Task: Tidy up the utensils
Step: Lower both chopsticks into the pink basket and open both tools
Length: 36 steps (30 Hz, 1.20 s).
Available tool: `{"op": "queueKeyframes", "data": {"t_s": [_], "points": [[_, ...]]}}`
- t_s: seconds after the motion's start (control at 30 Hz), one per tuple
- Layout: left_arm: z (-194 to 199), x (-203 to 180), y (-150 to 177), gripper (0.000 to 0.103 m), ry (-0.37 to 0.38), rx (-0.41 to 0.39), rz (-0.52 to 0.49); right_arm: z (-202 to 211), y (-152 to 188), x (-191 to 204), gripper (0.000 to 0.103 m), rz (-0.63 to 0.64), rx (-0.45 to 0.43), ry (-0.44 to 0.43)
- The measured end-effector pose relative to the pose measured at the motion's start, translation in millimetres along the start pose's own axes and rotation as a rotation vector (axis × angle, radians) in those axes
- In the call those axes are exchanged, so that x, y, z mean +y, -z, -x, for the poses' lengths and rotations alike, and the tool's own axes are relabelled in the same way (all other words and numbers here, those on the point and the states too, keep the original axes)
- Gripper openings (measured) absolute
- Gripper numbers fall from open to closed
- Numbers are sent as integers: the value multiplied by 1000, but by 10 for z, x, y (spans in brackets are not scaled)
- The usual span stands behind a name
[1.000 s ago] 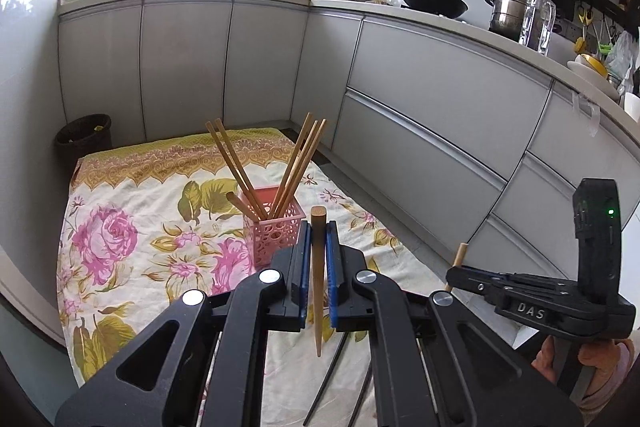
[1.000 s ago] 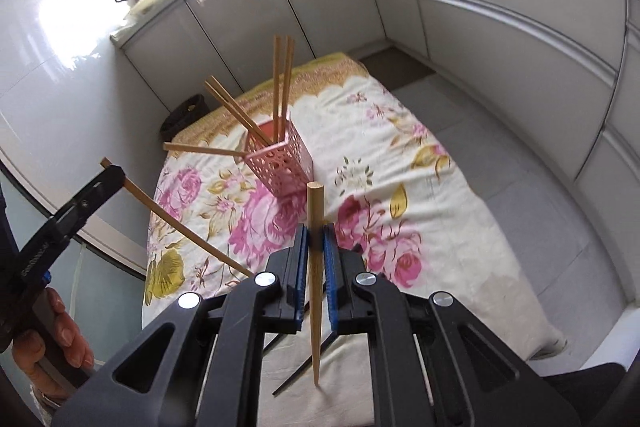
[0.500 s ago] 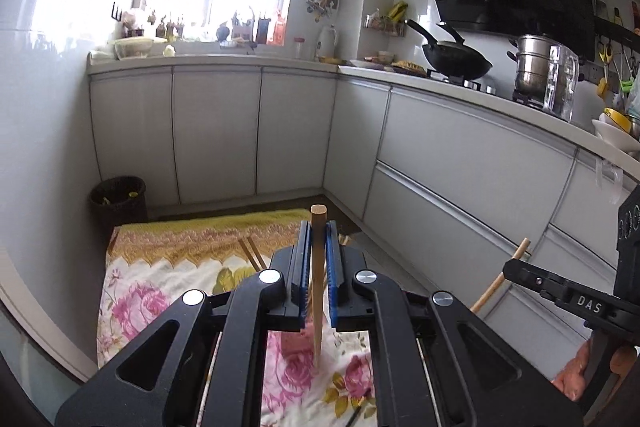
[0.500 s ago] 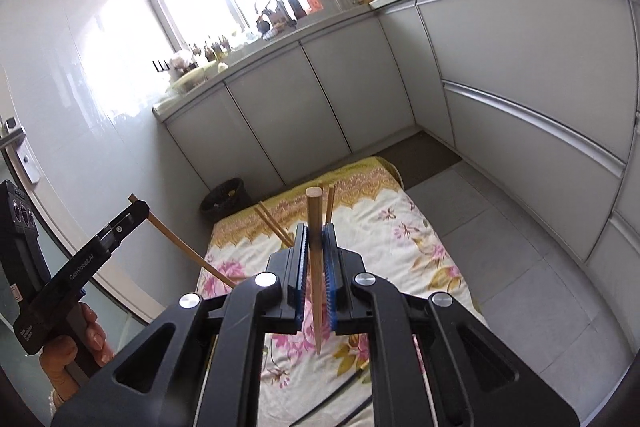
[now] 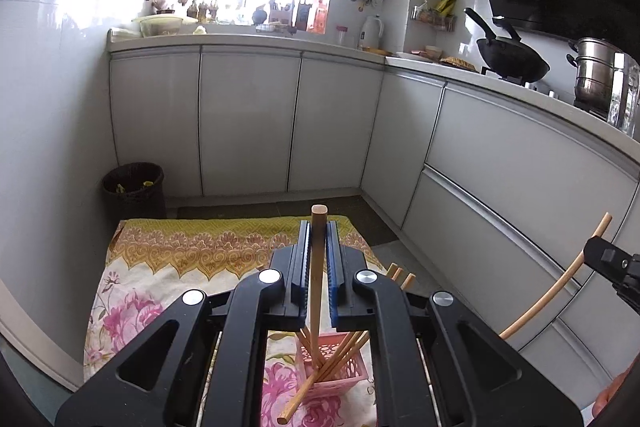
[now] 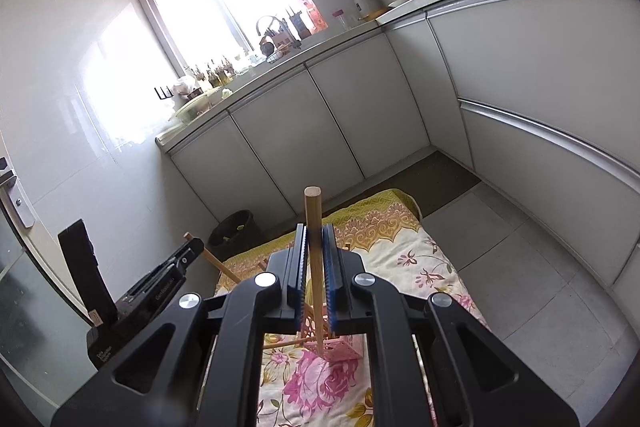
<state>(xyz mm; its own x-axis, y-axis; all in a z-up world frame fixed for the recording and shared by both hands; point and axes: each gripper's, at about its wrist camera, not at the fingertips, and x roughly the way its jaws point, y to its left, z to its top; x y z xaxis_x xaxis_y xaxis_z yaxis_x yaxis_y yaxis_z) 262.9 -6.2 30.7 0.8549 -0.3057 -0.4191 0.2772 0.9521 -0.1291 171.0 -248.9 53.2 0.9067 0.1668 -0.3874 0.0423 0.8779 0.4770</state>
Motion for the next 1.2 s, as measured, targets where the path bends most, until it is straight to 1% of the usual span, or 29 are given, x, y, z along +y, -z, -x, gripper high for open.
{"op": "queueKeyframes", "data": {"t_s": [0.1,0.13,0.17,0.2,0.23,0.3,0.37,0.43,0.5,0.6,0.73,0.8,0.97,1.03,1.07,1.1,1.13,1.2], "points": [[-136,56,115,7,21,45,9,-154,36,12,8,2,14,0],[-166,72,145,12,27,60,12,-199,47,20,8,5,19,0],[-170,78,169,21,30,72,9,-241,59,28,8,7,22,-1],[-153,76,173,48,25,67,10,-270,64,36,8,8,23,-3],[-78,78,183,74,11,38,9,-301,66,49,8,12,23,-5],[102,70,158,89,-19,-58,5,-344,68,83,8,20,20,-7],[294,79,107,95,-11,-125,9,-381,65,117,8,30,14,-6],[448,120,42,96,-12,-166,31,-397,94,147,8,35,10,-6],[576,172,-1,96,-8,-189,61,-422,101,189,8,47,0,0],[780,294,11,96,-20,-227,112,-464,96,243,8,78,-27,16],[989,484,98,96,-33,-257,176,-570,133,302,8,106,-33,30],[1075,580,138,96,-52,-272,205,-626,156,327,8,120,-36,38],[1228,793,91,96,-66,-306,253,-750,225,386,8,142,-32,50],[1255,896,84,96,-67,-314,291,-769,237,406,8,144,-29,49],[1232,964,84,96,-73,-301,313,-765,236,414,8,144,-30,48],[1165,1044,82,96,-89,-261,335,-757,227,418,8,143,-35,45],[1058,1144,91,96,-109,-196,358,-735,218,419,8,140,-41,40],[716,1389,165,96,-142,-9,429,-660,180,405,8,117,-52,15]]}}
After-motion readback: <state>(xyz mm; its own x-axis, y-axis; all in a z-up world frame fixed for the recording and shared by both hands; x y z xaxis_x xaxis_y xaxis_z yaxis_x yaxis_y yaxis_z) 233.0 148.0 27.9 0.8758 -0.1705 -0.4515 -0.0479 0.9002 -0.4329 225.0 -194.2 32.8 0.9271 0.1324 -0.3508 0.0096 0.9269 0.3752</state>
